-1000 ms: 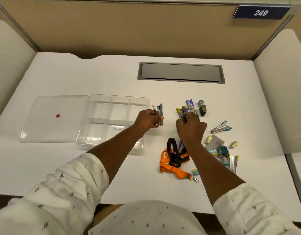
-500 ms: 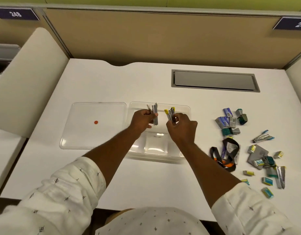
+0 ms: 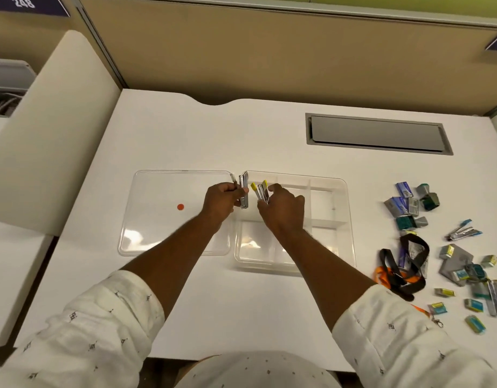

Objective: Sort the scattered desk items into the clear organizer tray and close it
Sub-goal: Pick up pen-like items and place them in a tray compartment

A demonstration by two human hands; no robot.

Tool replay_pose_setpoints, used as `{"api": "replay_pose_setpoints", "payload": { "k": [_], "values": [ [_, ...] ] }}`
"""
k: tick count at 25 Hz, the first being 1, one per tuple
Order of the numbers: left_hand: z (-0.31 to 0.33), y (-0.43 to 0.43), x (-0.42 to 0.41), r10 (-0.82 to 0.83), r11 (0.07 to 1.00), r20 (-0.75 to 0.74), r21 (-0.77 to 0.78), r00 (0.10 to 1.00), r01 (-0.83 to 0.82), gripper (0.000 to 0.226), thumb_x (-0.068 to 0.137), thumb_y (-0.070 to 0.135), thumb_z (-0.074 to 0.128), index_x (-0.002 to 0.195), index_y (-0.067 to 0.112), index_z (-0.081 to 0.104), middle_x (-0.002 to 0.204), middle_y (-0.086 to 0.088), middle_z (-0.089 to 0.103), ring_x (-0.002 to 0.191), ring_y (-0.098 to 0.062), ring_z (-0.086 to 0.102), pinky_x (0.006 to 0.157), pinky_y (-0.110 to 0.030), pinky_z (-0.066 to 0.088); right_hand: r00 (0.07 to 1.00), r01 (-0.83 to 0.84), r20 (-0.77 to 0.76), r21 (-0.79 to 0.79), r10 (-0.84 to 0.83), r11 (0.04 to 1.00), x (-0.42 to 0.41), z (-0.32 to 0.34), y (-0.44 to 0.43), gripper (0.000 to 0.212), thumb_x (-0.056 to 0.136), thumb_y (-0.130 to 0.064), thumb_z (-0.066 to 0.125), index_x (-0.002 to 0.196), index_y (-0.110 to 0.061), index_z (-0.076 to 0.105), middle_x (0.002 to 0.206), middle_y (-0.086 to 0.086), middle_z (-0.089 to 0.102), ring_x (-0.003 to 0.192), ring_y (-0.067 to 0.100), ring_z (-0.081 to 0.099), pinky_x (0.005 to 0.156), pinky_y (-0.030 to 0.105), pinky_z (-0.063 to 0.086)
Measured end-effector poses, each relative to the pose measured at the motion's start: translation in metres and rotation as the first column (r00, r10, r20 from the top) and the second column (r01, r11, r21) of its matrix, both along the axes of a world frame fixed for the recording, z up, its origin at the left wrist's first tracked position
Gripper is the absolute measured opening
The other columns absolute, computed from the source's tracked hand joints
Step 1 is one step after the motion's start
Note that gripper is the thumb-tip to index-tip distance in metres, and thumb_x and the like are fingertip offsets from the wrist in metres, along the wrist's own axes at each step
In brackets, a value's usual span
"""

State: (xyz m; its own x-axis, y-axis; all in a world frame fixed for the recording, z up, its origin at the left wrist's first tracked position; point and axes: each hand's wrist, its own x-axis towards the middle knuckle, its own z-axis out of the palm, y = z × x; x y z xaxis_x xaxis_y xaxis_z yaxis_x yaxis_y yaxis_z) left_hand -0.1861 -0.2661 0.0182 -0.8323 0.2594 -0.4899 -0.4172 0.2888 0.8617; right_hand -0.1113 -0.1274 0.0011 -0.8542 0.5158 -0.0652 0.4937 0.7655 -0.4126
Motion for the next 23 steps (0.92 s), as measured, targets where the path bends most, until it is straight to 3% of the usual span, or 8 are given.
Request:
{"api": "replay_pose_setpoints", "payload": {
  "k": [3,7,12,14,16,18,21,23],
  "values": [
    [-0.004,-0.005,-0.007,-0.016,1.000,-0.014,0.014,1.000,0.016,0.018,0.085,0.017,0.075,0.096,0.003,0.072,0.086,-0.011,0.071,0.065,-0.019,0.064,0.050,-0.013,0.047,0.998,-0.033,0.063,0.069,0.029,0.997,-0.011,-0.003,-0.009,0.031,0.087,-0.034,0.054,0.112,-0.017,0.058,0.094,0.002,0.070,0.089,0.027,0.067,0.087,0.041,0.034],
    [-0.012,-0.008,-0.020,-0.040,0.999,-0.013,0.020,0.999,0.041,0.018,0.083,0.018,0.077,0.092,0.003,0.075,0.089,-0.014,0.073,0.072,-0.024,0.065,0.079,-0.037,0.058,0.991,-0.073,0.116,0.114,0.060,0.991,-0.018,-0.008,-0.014,0.031,0.090,-0.034,0.053,0.114,-0.014,0.056,0.095,0.004,0.071,0.088,0.029,0.067,0.086,0.041,0.035],
    [-0.010,-0.005,-0.023,-0.054,0.997,-0.002,0.053,0.999,0.054,0.019,0.081,0.013,0.078,0.092,-0.001,0.074,0.085,-0.011,0.072,0.061,-0.015,0.067,0.076,-0.035,0.059,0.999,-0.044,-0.001,0.077,0.045,0.996,-0.018,-0.014,-0.015,0.028,0.095,-0.031,0.050,0.117,-0.017,0.059,0.095,0.001,0.075,0.088,0.025,0.069,0.087,0.039,0.036],
    [-0.010,-0.002,-0.024,-0.065,0.995,-0.006,0.077,0.998,0.065,0.021,0.079,0.012,0.079,0.095,-0.002,0.074,0.088,-0.014,0.073,0.065,-0.017,0.068,0.073,-0.033,0.060,0.995,0.011,-0.097,-0.058,-0.017,0.998,-0.017,-0.010,-0.016,0.029,0.096,-0.030,0.049,0.120,-0.018,0.059,0.094,0.001,0.076,0.086,0.025,0.070,0.092,0.039,0.041],
    [-0.006,0.003,-0.023,-0.088,0.992,-0.010,0.094,0.996,0.089,0.025,0.080,0.011,0.079,0.100,-0.002,0.074,0.092,-0.017,0.074,0.069,-0.019,0.070,0.067,-0.027,0.059,0.979,0.053,-0.172,-0.321,-0.113,0.945,-0.017,-0.002,-0.016,0.035,0.093,-0.030,0.048,0.125,-0.020,0.059,0.095,0.000,0.076,0.086,0.021,0.070,0.092,0.037,0.050],
    [0.001,0.007,-0.019,-0.121,0.987,-0.015,0.104,0.993,0.122,0.024,0.084,0.011,0.075,0.104,-0.001,0.072,0.088,-0.014,0.073,0.062,-0.011,0.070,0.054,-0.014,0.051,0.962,0.058,-0.197,-0.536,-0.191,0.842,-0.017,0.006,-0.015,0.038,0.092,-0.022,0.051,0.129,-0.022,0.058,0.092,-0.002,0.075,0.080,0.012,0.070,0.076,0.028,0.056],
    [0.002,0.012,-0.017,-0.162,0.983,-0.039,0.085,0.986,0.165,0.025,0.088,0.013,0.071,0.109,0.000,0.071,0.087,-0.011,0.071,0.057,-0.005,0.068,0.050,-0.008,0.044,0.945,0.076,-0.209,-0.612,-0.253,0.787,-0.018,0.014,-0.008,0.039,0.089,-0.010,0.058,0.127,-0.019,0.058,0.084,-0.001,0.072,0.067,-0.002,0.065,0.055,0.007,0.045],
    [-0.007,0.013,-0.019,-0.212,0.977,-0.116,-0.019,0.970,0.211,0.030,0.087,0.020,0.073,0.113,0.005,0.071,0.094,-0.010,0.074,0.068,-0.011,0.069,0.059,-0.011,0.048,0.949,0.078,-0.206,-0.580,-0.239,0.811,-0.018,0.014,-0.004,0.043,0.085,-0.017,0.066,0.127,-0.019,0.058,0.081,-0.004,0.071,0.068,0.001,0.066,0.057,0.007,0.045]
  ]
}}
